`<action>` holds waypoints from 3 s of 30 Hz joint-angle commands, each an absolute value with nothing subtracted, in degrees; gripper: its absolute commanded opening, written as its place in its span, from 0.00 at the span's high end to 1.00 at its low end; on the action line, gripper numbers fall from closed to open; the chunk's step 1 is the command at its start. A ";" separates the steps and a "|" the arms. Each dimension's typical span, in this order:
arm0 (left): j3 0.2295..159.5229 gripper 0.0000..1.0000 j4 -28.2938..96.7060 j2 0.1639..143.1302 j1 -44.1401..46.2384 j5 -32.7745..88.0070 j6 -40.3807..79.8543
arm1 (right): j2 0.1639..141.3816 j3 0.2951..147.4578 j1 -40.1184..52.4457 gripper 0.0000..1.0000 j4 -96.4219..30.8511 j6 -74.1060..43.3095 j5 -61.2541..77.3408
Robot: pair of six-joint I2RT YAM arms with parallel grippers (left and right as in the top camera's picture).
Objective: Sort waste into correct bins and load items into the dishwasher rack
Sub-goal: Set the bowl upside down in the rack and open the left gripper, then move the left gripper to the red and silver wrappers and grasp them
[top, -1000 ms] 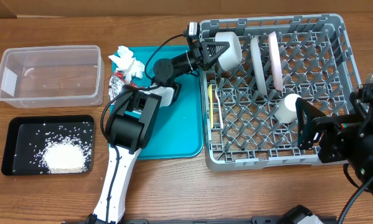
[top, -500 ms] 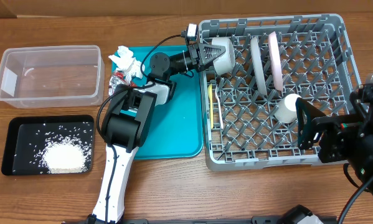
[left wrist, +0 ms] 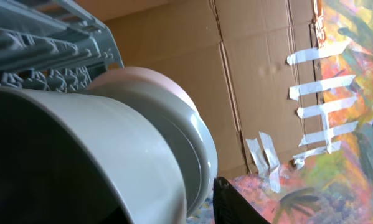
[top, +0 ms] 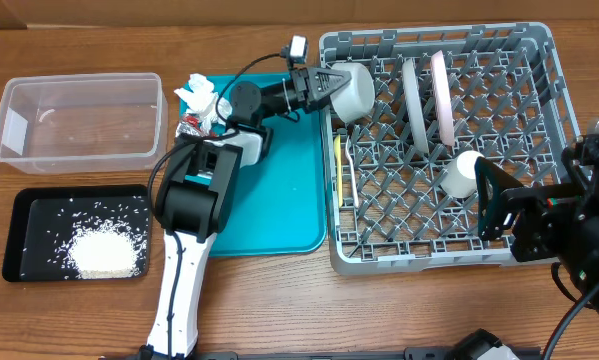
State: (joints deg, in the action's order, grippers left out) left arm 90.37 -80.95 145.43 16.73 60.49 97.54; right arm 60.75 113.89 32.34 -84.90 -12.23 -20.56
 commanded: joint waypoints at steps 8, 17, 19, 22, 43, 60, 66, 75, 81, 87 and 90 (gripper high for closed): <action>90.76 0.42 -79.48 145.93 16.03 61.65 97.30 | 60.55 114.08 32.40 0.00 -84.62 -12.64 -21.15; 90.76 0.45 -74.70 145.93 15.97 63.77 96.77 | 60.55 114.08 32.40 0.00 -84.62 -12.64 -21.15; 90.76 0.46 -73.54 145.93 15.86 64.45 96.23 | 60.55 114.08 32.40 0.00 -84.62 -12.64 -21.15; 90.76 0.46 -70.26 145.93 15.40 65.25 94.89 | 60.55 114.08 32.40 0.00 -84.62 -12.64 -21.15; 90.76 0.50 -57.71 145.93 10.74 72.31 88.51 | 60.55 114.08 32.40 0.00 -84.62 -12.64 -21.15; 90.76 0.47 -61.69 128.51 8.47 74.56 86.30 | 60.55 114.08 32.40 0.00 -84.62 -12.64 -21.15; 90.76 0.42 -42.24 106.50 9.21 67.16 74.83 | 60.55 114.08 32.40 0.00 -84.62 -12.64 -21.15; 93.76 0.33 34.87 73.67 14.63 5.02 24.47 | 60.55 114.08 32.40 0.00 -84.62 -12.64 -21.15; 93.69 0.01 58.83 81.12 14.55 -15.42 16.69 | 60.55 114.08 32.40 0.00 -84.62 -12.64 -21.15; 93.71 0.00 56.34 100.01 14.55 -13.56 13.61 | 60.55 114.08 32.40 0.00 -84.62 -12.64 -21.15; 93.71 0.05 54.11 107.85 14.35 -14.15 13.69 | 60.55 114.08 32.40 0.00 -84.62 -12.64 -21.15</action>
State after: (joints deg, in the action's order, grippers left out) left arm 93.80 54.92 102.21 14.61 -12.27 15.57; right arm 60.75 113.89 32.34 -84.90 -12.36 -20.82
